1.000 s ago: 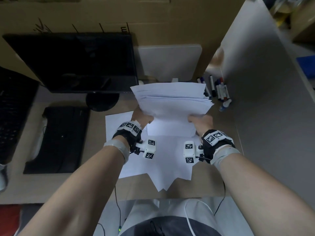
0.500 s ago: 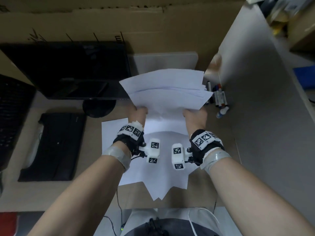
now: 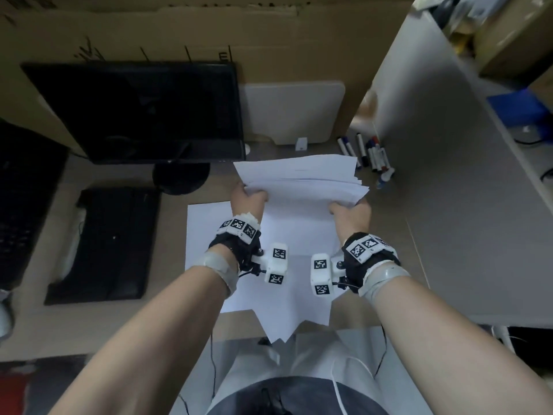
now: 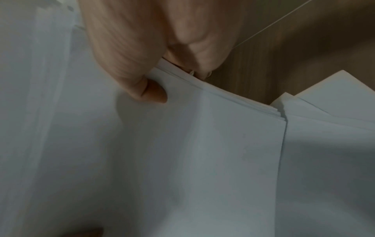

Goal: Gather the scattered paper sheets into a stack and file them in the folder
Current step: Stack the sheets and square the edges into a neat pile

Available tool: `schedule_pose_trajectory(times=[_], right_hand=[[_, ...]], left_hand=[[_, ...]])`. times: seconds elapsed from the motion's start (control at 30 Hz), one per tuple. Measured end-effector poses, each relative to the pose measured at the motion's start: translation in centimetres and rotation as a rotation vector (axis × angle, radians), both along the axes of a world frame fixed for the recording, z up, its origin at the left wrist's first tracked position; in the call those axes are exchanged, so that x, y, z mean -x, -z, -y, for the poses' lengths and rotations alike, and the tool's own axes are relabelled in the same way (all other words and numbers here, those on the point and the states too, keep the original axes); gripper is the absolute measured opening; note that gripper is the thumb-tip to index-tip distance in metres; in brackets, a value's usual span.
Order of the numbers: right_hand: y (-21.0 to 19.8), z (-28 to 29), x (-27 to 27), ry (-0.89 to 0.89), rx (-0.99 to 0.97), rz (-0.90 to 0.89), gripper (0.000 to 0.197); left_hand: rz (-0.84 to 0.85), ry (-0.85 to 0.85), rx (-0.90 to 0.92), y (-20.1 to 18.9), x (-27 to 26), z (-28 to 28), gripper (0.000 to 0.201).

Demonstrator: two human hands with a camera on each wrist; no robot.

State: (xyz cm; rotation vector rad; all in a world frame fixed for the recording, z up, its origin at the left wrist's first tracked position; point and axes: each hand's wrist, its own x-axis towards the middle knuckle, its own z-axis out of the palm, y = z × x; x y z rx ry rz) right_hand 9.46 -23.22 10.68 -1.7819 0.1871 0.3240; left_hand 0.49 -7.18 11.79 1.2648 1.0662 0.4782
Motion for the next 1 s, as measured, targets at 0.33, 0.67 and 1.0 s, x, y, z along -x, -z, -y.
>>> schedule_pose_trajectory(times=[0.33,0.67,1.0], right_hand=[[-0.2,-0.6,0.5,-0.018,-0.04,-0.03,0.022],[0.8,-0.6,-2.1,-0.145,-0.14,-0.111,0.026],[0.4,1.0,-4.5,-0.435,-0.008,-0.168,0.033]], left_hand=[[-0.037,0.105,-0.038,-0.4,0.9,0.8,0.034],[-0.011,-0.091,-0.056,-0.1,-0.6,1.6,0.074],[-0.091,-0.286,0.215,-4.1,-2.6,1.8,0.135]])
